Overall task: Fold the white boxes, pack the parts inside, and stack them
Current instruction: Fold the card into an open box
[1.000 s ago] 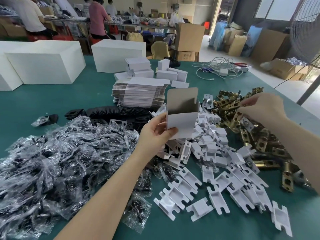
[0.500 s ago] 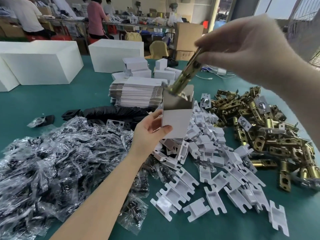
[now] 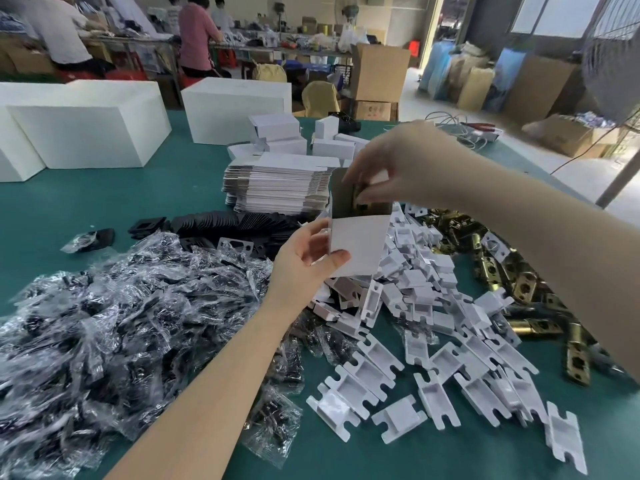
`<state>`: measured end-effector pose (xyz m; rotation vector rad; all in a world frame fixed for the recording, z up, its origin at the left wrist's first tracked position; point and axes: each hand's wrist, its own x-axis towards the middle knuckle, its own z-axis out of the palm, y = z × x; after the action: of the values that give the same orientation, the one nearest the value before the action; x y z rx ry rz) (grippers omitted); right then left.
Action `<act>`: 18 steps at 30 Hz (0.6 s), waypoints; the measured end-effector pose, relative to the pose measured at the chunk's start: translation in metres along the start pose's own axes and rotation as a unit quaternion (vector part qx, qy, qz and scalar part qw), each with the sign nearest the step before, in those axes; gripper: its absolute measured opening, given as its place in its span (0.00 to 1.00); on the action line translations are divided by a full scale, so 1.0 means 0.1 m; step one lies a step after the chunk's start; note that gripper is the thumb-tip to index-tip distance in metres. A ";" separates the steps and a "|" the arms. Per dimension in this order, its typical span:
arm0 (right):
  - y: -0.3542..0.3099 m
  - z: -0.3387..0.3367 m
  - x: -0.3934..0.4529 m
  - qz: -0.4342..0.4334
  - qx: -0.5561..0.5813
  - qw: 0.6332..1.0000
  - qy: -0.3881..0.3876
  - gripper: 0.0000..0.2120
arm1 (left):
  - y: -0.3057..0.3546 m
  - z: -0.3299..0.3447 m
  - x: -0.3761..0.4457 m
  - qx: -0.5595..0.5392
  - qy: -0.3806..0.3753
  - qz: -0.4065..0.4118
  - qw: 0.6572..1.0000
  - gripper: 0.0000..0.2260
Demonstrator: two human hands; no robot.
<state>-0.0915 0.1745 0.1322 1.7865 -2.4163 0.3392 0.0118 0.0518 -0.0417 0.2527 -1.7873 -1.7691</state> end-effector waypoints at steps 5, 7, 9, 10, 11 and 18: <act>0.06 0.18 0.02 0.002 -0.060 0.998 -0.015 0.10 | -0.01 0.00 0.01 0.005 -0.002 -0.004 1.000 0.22; 0.06 0.17 0.03 0.004 -0.076 0.996 -0.036 0.09 | -0.01 0.00 0.00 0.001 -0.001 -0.006 1.000 0.22; 0.03 0.14 0.03 0.007 -0.060 0.997 -0.054 0.09 | -0.01 -0.01 0.00 0.000 -0.001 -0.004 1.000 0.22; 0.01 0.12 0.02 0.010 -0.032 0.998 -0.048 0.10 | -0.01 -0.01 0.00 -0.002 0.000 -0.004 1.000 0.22; -0.01 0.09 0.00 0.019 0.003 0.999 -0.026 0.10 | -0.01 -0.01 0.00 -0.006 -0.001 -0.005 1.000 0.22; 0.39 0.35 -0.55 0.270 0.040 0.939 0.210 0.15 | -0.03 -0.01 0.01 -0.012 0.004 -0.019 1.000 0.22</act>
<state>-0.1105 0.2278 0.0815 0.9020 -2.5349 0.7857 0.0106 0.0500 -0.0445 0.2839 -1.7660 -1.8120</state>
